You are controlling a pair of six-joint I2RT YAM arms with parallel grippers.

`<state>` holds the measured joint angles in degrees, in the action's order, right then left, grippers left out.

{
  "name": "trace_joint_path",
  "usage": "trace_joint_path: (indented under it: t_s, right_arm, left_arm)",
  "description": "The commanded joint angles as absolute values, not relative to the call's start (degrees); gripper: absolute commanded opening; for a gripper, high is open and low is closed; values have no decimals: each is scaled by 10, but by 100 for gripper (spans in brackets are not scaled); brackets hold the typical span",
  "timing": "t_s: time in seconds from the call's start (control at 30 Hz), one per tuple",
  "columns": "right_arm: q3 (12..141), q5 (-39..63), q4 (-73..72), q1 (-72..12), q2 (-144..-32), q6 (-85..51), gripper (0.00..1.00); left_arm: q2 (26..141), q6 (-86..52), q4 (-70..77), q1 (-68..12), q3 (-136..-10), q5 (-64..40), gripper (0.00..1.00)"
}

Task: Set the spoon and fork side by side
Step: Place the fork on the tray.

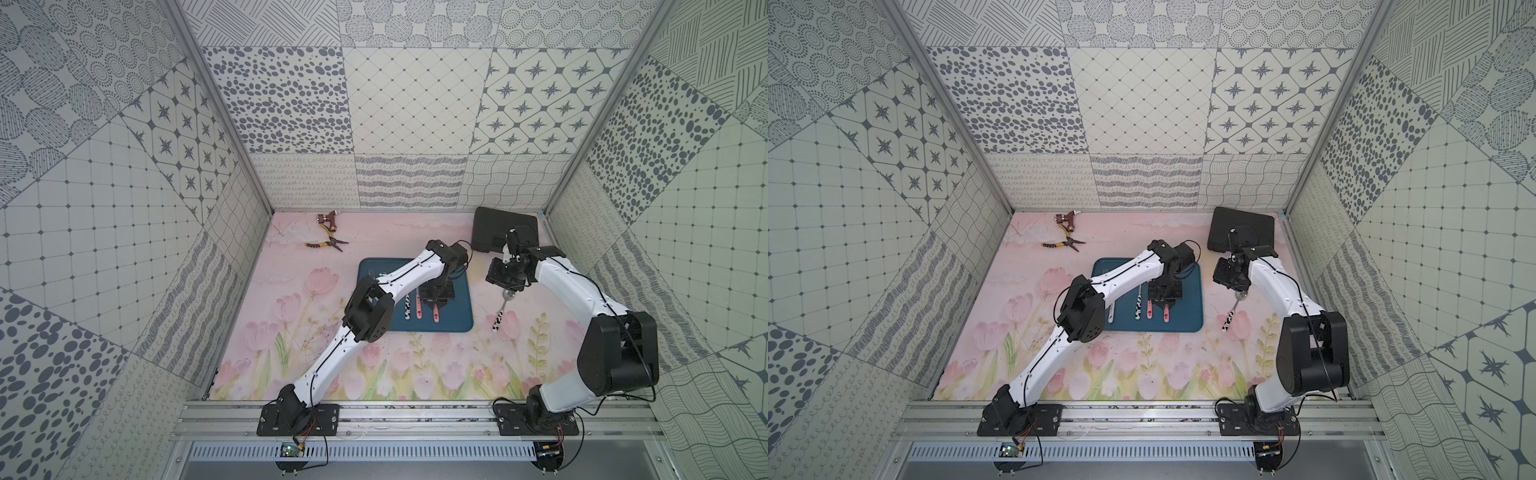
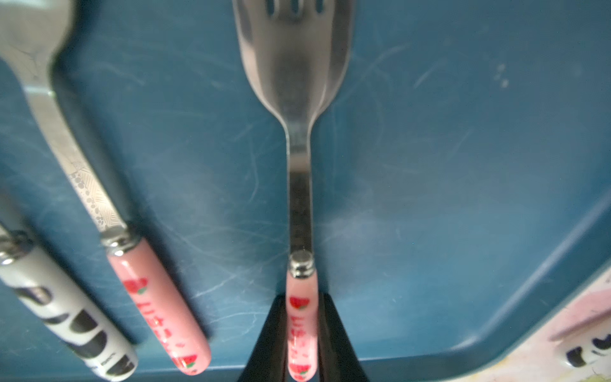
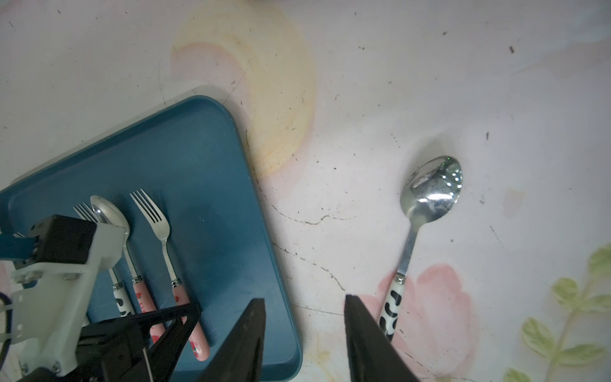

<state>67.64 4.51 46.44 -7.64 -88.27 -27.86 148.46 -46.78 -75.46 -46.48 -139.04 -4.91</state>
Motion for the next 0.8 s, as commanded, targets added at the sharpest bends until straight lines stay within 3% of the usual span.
trace_joint_path:
  t_s: [0.0, 0.33, 0.77]
  right_arm:
    - [673, 45, 451, -76, -877, -282, 44]
    - [673, 40, 451, -75, -876, -280, 44]
    - [674, 17, 452, -74, -868, -278, 44]
  left_arm:
    - [1494, -454, -761, -465, -1398, -62, 2]
    - [1498, -437, -766, -464, -1405, -62, 27]
    - [1458, -413, -764, -460, -1429, -33, 50]
